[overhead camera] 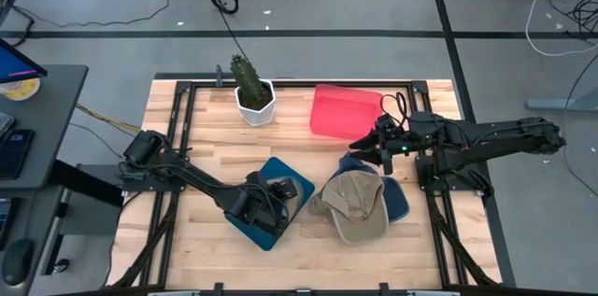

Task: Pick & Place hat
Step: Put the brown cap into the blue bin

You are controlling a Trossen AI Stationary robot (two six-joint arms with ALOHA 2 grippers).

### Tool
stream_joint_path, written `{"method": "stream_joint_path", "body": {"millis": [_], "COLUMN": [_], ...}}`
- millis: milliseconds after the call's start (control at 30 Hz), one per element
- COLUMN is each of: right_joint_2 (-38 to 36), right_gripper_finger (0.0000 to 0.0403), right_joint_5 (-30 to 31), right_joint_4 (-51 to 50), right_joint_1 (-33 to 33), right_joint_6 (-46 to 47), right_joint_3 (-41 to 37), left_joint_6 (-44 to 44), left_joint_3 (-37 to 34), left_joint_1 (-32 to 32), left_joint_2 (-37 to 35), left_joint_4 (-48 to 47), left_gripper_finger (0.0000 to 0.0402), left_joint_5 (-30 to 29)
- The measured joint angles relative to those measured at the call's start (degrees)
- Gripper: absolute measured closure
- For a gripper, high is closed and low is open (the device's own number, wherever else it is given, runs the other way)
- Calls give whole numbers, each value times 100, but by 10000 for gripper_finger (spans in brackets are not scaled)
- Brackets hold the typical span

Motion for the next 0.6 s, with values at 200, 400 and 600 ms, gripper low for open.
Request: {"method": "stream_joint_path", "body": {"millis": [200,400,600], "right_joint_2": [0,0,0], "right_gripper_finger": [211,211,211], "right_joint_5": [0,0,0], "right_joint_4": [-4,-4,-7], "right_joint_1": [0,1,1], "right_joint_6": [-4,-24,-23], "right_joint_3": [0,0,0], "left_joint_6": [50,53,192], "left_joint_3": [0,0,-2], "left_joint_1": [-2,-15,-17], "left_joint_2": [-39,-39,-56], "left_joint_4": [-140,-22,191], "left_gripper_finger": [388,384,332], "left_joint_5": [-28,23,44]}}
